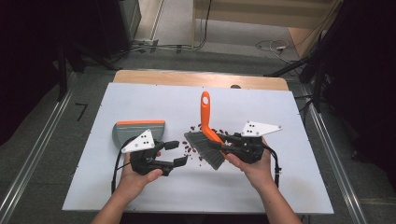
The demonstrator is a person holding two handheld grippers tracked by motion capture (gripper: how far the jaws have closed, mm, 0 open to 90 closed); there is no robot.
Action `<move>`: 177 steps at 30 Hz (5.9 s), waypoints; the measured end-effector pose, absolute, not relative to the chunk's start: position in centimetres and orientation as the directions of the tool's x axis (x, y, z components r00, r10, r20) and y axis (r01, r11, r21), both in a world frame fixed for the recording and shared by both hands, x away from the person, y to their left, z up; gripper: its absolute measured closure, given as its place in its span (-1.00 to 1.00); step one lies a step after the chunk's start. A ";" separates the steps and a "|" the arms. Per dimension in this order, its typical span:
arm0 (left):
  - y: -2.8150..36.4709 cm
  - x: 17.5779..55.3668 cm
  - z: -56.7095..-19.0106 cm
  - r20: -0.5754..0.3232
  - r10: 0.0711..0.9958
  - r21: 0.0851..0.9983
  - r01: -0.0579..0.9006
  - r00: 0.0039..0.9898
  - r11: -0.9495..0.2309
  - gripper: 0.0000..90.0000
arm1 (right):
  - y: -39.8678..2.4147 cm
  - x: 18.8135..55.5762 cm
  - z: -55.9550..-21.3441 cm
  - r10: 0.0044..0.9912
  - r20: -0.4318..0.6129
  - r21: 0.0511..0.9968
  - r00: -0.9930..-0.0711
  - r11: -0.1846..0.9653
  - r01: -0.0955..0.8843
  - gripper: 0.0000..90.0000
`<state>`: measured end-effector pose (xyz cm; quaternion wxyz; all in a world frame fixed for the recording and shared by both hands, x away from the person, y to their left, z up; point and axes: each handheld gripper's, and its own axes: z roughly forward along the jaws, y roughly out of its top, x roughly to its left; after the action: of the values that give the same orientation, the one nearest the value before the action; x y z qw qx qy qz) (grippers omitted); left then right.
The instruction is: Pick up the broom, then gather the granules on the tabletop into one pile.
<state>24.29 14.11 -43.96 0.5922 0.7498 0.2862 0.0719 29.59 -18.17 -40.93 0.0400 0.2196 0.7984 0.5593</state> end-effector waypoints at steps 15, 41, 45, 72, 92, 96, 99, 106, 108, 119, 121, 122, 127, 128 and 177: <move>18.6 24.1 -44.1 -0.223 0.647 0.944 0.328 0.729 -0.044 -1.00 | -21.1 31.1 -40.7 0.626 0.128 0.896 -0.769 0.259 0.361 0.51; 21.0 24.1 -44.2 -0.237 0.686 0.946 0.325 0.688 0.001 -1.00 | -25.4 33.8 -40.3 0.814 0.088 0.838 -0.575 0.252 0.484 0.51; 21.2 24.2 -44.4 -0.237 0.695 0.944 0.330 0.679 0.000 -1.00 | -25.2 34.5 -40.5 0.841 0.059 0.819 -0.539 0.267 0.507 0.51; 21.3 24.2 -44.7 -0.215 0.714 0.943 0.333 0.666 -0.027 -1.00 | -20.5 39.3 -43.6 0.833 -0.221 0.659 -0.508 0.511 0.552 0.51; 21.3 24.2 -44.8 -0.215 0.715 0.942 0.335 0.665 -0.028 -1.00 | -16.1 38.7 -45.0 0.760 -0.198 0.608 -0.619 0.590 0.531 0.54; 21.2 24.3 -44.9 -0.221 0.713 0.941 0.338 0.665 -0.023 -1.00 | -15.8 38.4 -44.9 0.751 -0.178 0.611 -0.636 0.591 0.527 0.54; 21.2 24.4 -44.9 -0.224 0.713 0.940 0.339 0.665 -0.021 -1.00 | -15.5 38.2 -44.8 0.738 -0.171 0.602 -0.652 0.602 0.525 0.54; 21.3 24.3 -44.9 -0.219 0.718 0.942 0.334 0.661 -0.020 -1.00 | -14.5 37.0 -44.6 0.707 -0.153 0.597 -0.690 0.623 0.505 0.53; 21.3 24.2 -44.9 -0.216 0.719 0.942 0.335 0.661 -0.025 -1.00 | -14.6 37.0 -44.5 0.704 -0.125 0.601 -0.699 0.614 0.511 0.53; 21.3 24.2 -44.9 -0.214 0.718 0.942 0.334 0.663 -0.028 -1.00 | -14.2 39.8 -43.0 0.643 -0.176 0.657 -0.745 0.641 0.398 0.53; 21.2 24.3 -44.9 -0.215 0.717 0.941 0.336 0.663 -0.028 -1.00 | -13.6 40.8 -43.3 0.628 -0.181 0.652 -0.757 0.653 0.386 0.53; 21.2 24.3 -44.9 -0.213 0.717 0.941 0.336 0.664 -0.031 -1.00 | -13.2 41.3 -43.5 0.626 -0.176 0.647 -0.760 0.655 0.390 0.53; 21.0 24.3 -45.0 -0.215 0.715 0.939 0.341 0.665 -0.035 -1.00 | -11.6 42.9 -44.6 0.556 -0.255 0.626 -0.791 0.719 0.304 0.53; 21.0 24.3 -45.1 -0.216 0.713 0.939 0.341 0.667 -0.034 -1.00 | -11.2 43.0 -44.8 0.536 -0.280 0.607 -0.796 0.742 0.286 0.53; 20.9 24.4 -45.3 -0.205 0.708 0.940 0.338 0.676 -0.051 -1.00 | -8.6 39.2 -44.8 0.312 -0.266 0.543 -0.912 0.830 0.126 0.54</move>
<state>24.38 20.93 -45.28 0.5814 0.7072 0.3696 0.1589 39.19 -8.58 -44.80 0.1745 0.1163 0.9406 0.2670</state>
